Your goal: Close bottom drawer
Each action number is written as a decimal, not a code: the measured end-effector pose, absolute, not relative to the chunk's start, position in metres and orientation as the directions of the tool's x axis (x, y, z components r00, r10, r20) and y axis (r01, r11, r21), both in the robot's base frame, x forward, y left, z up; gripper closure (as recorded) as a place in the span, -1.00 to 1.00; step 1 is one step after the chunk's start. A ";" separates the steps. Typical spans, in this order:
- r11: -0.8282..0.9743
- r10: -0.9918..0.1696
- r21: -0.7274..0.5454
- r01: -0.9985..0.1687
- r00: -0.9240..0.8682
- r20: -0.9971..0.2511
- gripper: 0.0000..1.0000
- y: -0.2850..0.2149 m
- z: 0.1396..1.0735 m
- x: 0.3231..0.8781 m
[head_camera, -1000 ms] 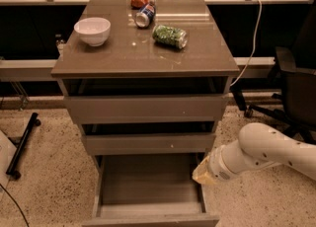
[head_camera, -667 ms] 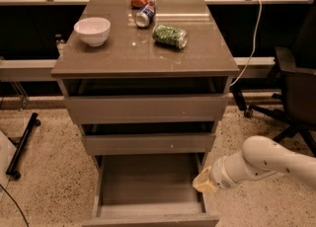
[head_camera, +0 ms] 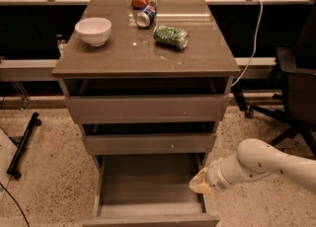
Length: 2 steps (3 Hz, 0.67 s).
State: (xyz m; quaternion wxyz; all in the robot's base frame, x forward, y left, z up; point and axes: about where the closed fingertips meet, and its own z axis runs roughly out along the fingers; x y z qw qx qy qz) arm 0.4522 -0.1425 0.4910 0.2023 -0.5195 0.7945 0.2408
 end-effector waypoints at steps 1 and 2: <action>0.346 -0.705 0.190 -0.919 -0.388 -0.594 1.00 -0.136 0.458 0.459; 0.401 -0.656 0.198 -0.894 -0.431 -0.619 1.00 -0.138 0.430 0.468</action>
Offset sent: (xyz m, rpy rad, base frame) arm 0.0293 -0.0018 -0.0920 0.1069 -0.0129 -0.1640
